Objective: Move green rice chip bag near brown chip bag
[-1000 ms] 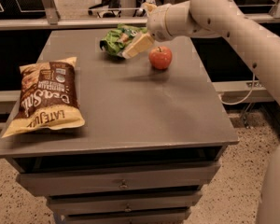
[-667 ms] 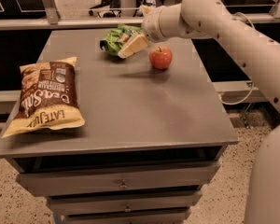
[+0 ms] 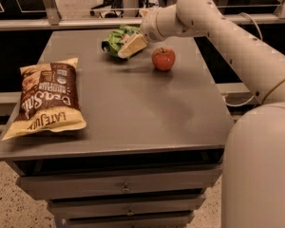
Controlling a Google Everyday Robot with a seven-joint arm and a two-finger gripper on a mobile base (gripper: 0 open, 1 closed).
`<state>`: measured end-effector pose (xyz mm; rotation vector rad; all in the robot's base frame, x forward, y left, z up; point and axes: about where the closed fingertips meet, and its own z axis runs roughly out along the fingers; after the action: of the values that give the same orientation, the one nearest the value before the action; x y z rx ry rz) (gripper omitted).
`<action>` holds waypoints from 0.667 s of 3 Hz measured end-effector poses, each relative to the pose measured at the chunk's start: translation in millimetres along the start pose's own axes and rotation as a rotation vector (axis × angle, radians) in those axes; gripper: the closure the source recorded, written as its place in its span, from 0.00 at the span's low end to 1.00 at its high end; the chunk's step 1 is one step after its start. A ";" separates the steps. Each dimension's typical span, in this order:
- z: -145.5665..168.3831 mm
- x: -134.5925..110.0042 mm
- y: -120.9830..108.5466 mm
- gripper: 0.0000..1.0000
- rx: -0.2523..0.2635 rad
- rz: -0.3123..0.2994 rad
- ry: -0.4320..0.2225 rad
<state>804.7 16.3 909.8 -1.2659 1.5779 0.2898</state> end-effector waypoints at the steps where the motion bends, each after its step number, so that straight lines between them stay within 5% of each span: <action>1: 6.8 3.4 -4.1 0.00 -0.027 0.002 0.006; 2: 9.9 6.6 -2.3 0.18 -0.071 0.004 0.006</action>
Offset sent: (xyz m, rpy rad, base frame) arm 0.0099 -0.0043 -0.0086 -0.0154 0.0742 0.0902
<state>812.7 18.7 901.0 -1.3187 1.5875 0.3475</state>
